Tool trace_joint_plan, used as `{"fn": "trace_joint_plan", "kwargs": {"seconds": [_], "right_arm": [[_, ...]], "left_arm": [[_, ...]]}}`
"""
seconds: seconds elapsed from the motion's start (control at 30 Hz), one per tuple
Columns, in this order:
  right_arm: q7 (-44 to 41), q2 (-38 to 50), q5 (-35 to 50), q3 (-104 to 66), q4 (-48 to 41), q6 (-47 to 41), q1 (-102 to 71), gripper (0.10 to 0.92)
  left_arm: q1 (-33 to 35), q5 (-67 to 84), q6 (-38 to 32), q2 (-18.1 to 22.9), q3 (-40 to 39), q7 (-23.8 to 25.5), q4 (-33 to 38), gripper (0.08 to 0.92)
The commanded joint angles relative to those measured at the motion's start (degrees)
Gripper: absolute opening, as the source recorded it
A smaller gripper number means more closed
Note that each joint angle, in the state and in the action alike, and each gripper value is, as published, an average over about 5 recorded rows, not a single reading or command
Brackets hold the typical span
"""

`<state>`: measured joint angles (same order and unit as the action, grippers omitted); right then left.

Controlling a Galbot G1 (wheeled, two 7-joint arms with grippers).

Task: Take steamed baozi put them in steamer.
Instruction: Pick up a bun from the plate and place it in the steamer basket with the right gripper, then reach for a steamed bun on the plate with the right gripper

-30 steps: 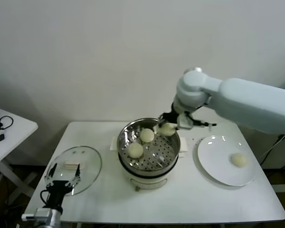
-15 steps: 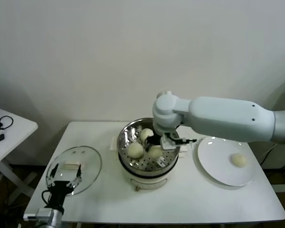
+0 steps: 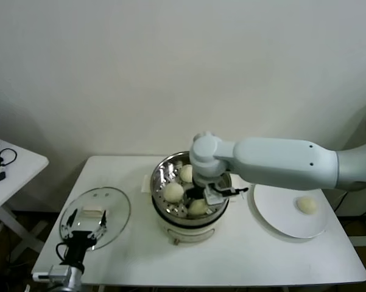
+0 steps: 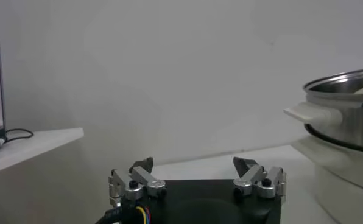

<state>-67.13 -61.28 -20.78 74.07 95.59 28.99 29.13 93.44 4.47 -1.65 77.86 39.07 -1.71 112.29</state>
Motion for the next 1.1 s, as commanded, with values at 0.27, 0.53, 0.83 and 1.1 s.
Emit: {"fn": "trace_joint_plan", "kwargs": {"seconds": [0.27, 0.53, 0.83, 1.1], "right_arm": [[0.7, 0.3, -3.0, -0.4, 0.1, 1.4, -2.0, 0.687], [0.8, 0.9, -4.7, -1.1, 0.6, 2.2, -2.4, 0.791], [0.3, 1.9, -2.6, -3.2, 0.6, 3.8, -0.3, 0.823], [-0.3, 5.7, 2.7, -7.6, -1.4, 1.8, 4.2, 0.823]], "left_arm": [[-0.4, -0.1, 0.0, 0.0, -0.2, 0.0, -0.4, 0.823], [-0.5, -0.1, 0.0, 0.1, -0.5, 0.0, -0.7, 0.823], [-0.6, -0.1, 0.0, 0.0, -0.5, 0.0, -0.7, 0.823], [-0.9, -0.1, 0.0, 0.3, -0.9, -0.1, -0.8, 0.823]]}}
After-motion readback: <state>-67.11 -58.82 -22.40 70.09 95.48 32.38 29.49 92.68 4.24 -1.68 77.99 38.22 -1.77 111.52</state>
